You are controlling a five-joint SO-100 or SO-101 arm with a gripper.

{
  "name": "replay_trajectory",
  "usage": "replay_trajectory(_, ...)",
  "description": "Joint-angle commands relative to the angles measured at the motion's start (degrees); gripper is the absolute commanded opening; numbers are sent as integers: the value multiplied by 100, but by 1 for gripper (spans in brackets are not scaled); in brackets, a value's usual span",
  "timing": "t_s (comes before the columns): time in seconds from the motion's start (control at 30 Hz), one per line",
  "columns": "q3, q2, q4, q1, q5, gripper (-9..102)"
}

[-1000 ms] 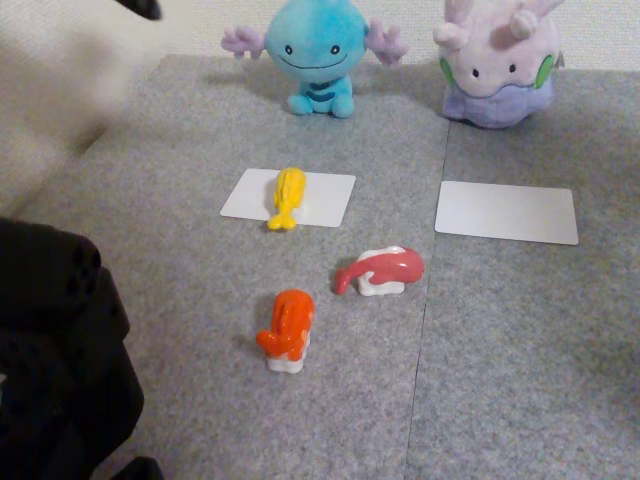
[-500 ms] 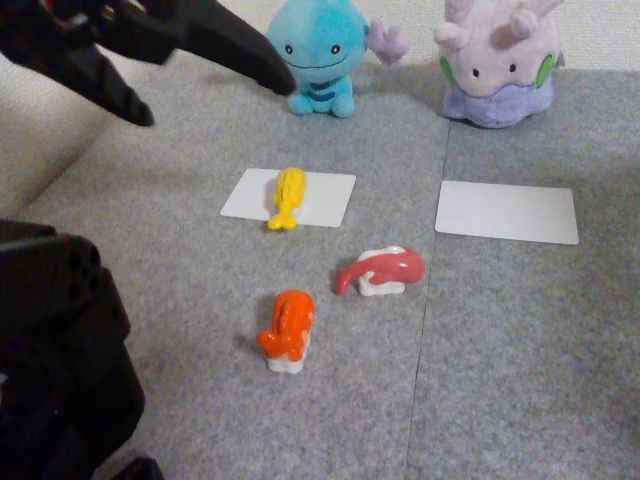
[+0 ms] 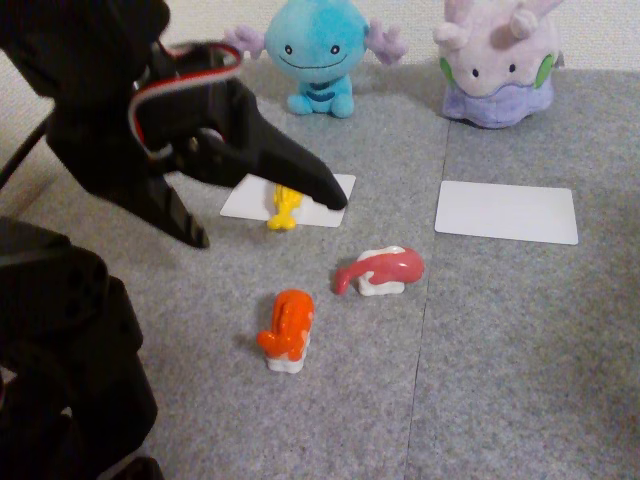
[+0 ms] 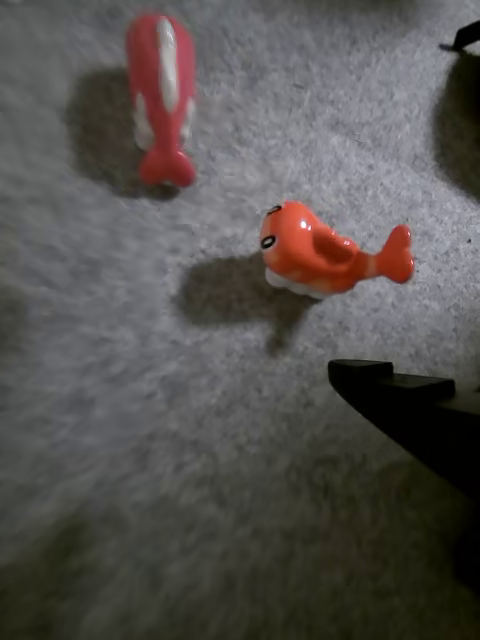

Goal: Wooper wants to eat egg sudhi, and Goomy wants to eat shrimp sushi

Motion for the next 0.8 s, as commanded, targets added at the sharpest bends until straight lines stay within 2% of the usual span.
replay_trajectory(0.0,79,62,-88,360,-422,42)
replay_trajectory(0.17,325,53,-70,879,-993,40)
replay_trajectory(0.37,659,-334,-448,932,-1151,38)
replay_trajectory(0.77,721,-2470,-1978,923,-1028,38)
